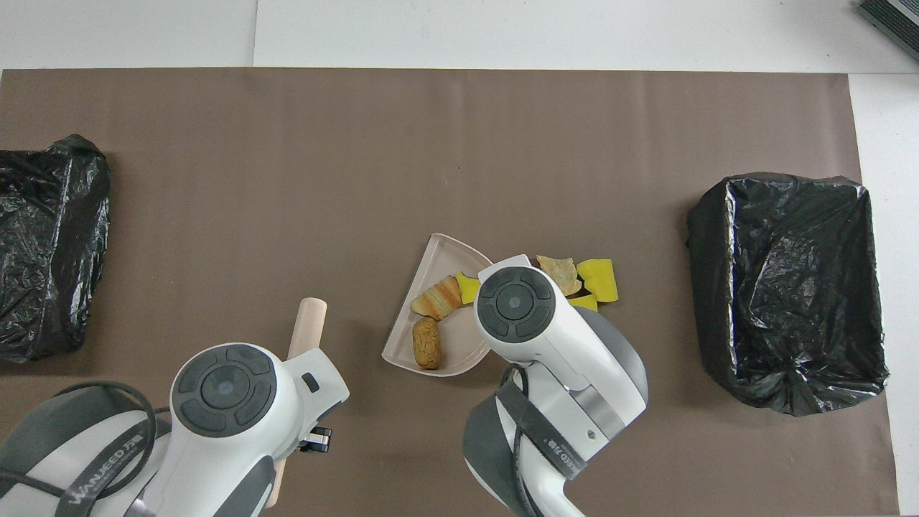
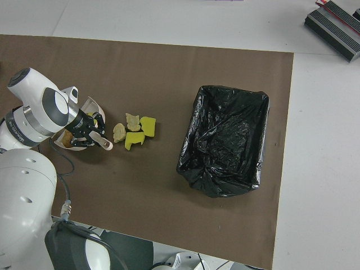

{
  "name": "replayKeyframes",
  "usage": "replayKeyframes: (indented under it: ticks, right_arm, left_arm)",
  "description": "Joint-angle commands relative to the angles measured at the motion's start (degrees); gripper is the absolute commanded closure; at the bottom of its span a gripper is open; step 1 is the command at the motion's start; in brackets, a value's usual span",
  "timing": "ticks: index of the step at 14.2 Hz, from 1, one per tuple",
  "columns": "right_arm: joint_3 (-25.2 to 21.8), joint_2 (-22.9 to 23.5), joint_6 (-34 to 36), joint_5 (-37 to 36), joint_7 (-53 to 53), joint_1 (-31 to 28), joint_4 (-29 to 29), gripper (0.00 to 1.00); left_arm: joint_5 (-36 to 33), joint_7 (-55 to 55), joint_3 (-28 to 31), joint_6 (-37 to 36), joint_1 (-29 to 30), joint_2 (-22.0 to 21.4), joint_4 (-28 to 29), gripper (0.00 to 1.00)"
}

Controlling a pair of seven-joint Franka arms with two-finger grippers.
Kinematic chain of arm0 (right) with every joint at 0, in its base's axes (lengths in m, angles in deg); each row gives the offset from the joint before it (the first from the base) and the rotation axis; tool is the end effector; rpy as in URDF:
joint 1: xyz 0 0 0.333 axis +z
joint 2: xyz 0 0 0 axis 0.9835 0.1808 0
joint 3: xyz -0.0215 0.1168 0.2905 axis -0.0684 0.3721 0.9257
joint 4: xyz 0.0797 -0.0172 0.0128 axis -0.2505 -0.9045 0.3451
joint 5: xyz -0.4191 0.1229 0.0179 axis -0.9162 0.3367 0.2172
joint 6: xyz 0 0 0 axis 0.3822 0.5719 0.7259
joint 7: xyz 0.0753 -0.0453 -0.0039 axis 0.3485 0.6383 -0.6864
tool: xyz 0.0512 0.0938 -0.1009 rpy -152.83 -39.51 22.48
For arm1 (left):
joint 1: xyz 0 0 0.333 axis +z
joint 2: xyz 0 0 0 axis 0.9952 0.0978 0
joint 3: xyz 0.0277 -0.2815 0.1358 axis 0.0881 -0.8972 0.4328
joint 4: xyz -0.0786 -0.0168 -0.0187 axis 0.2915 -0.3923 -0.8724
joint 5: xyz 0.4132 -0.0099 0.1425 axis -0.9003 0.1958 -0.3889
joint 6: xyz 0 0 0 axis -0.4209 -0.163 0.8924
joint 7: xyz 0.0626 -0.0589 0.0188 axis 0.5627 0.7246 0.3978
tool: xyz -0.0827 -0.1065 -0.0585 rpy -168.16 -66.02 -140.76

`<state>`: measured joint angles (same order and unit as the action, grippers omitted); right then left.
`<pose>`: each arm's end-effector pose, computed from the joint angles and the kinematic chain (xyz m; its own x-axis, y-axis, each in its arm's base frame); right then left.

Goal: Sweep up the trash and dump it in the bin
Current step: 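Carry the loaded dustpan with the right gripper toward the black bag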

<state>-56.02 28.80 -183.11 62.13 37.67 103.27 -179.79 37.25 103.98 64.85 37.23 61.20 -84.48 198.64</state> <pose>0.4998 0.3139 0.3374 0.4412 0.8717 -0.2135 0.8904 -0.4549 -0.0171 0.3577 -0.2494 0.3906 0.9485 -0.1381 -0.2851 -0.1766 -0.9777 -0.1140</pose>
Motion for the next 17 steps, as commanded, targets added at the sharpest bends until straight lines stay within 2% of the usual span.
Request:
replayKeyframes:
  ticks: [1, 3, 5, 7, 9, 14, 17]
  right_arm:
    - [0.2, -4.3, 0.9, 4.0, -5.4, -4.8, 0.4, 1.0]
    - [0.2, -5.5, 3.2, 4.2, -9.9, -9.8, 2.1, 1.0]
    - [0.2, -5.5, 6.8, 4.2, -15.6, -14.9, 6.0, 1.0]
    - [0.0, -5.5, 10.7, 4.2, -21.3, -20.6, 9.6, 1.0]
    - [-0.1, -5.4, 12.5, 4.2, -28.7, -27.9, 11.8, 1.0]
    - [-0.9, -5.3, 10.9, 2.8, -48.3, -43.9, 12.0, 1.0]
    - [-1.9, -5.4, 7.9, -1.8, -57.3, -50.6, 11.9, 1.0]
  left_arm:
    - [3.8, 9.4, -0.4, 7.1, -4.6, -5.6, 6.7, 1.0]
    - [5.3, 17.5, -0.5, 10.4, -9.9, -5.1, 8.3, 1.0]
    - [6.4, 25.9, -0.7, 18.3, -14.9, -4.1, 12.1, 1.0]
    - [7.1, 29.5, -0.7, 22.9, -18.7, -3.9, 14.4, 1.0]
    - [10.9, 29.8, -1.5, 24.7, -19.5, -2.0, 14.4, 1.0]
    - [13.3, 27.2, -3.8, 30.2, -20.3, 4.7, 14.3, 1.0]
    - [14.4, 25.3, -3.9, 30.5, -20.3, 4.9, 14.3, 1.0]
